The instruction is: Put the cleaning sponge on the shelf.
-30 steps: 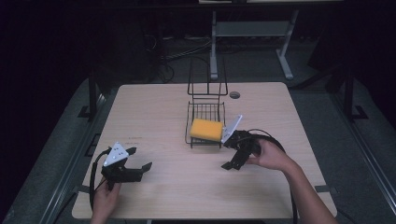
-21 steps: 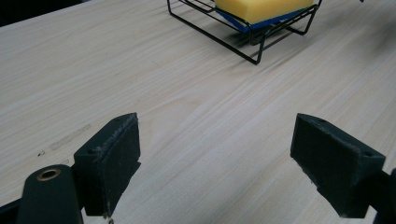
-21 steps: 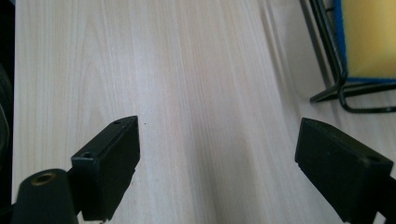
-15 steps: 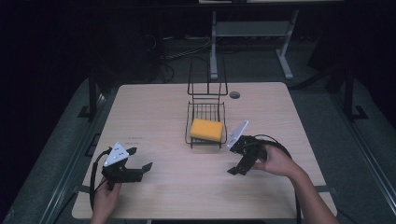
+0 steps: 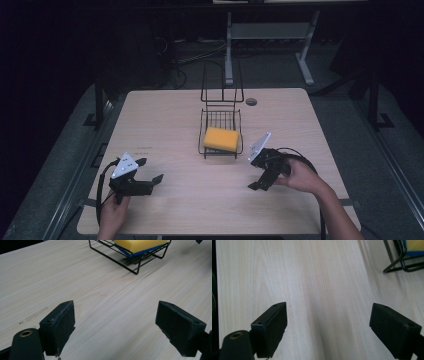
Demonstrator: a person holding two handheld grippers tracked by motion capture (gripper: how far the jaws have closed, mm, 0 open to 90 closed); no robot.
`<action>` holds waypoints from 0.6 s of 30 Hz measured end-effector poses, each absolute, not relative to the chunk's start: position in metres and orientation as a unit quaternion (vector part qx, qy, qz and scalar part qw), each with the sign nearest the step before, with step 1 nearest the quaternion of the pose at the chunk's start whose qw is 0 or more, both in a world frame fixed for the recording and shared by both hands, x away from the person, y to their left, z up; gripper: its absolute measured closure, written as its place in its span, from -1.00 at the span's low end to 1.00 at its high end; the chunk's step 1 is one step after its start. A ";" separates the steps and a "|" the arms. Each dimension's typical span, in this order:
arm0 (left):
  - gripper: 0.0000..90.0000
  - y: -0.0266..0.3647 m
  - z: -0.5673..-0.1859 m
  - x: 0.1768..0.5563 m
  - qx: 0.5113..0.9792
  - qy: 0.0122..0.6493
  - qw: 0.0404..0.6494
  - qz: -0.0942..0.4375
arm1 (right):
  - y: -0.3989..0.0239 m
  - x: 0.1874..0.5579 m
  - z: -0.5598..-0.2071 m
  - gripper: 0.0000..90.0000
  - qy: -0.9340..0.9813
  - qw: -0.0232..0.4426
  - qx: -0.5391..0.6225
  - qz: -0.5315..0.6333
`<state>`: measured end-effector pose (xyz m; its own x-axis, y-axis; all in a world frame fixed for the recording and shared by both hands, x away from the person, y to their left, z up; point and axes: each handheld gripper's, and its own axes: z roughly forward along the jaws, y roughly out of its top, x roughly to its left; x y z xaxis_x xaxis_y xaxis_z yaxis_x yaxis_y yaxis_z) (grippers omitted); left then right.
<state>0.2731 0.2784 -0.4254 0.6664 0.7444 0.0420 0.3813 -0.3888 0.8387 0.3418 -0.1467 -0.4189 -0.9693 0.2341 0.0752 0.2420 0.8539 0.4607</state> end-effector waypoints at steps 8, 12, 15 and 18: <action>-0.66 0.277 -0.426 0.273 0.806 0.349 0.429 0.211 | -0.156 0.337 -0.421 -0.69 -0.962 0.003 -0.126 -0.241; -0.66 0.276 -0.426 0.273 0.808 0.347 0.427 0.210 | -0.161 0.334 -0.422 -0.69 -0.961 0.002 -0.132 -0.241; -0.66 0.276 -0.426 0.273 0.808 0.347 0.427 0.211 | -0.167 0.331 -0.424 -0.69 -0.961 0.000 -0.135 -0.240; -0.66 0.276 -0.426 0.273 0.808 0.347 0.427 0.212 | -0.171 0.328 -0.425 -0.69 -0.962 -0.003 -0.139 -0.234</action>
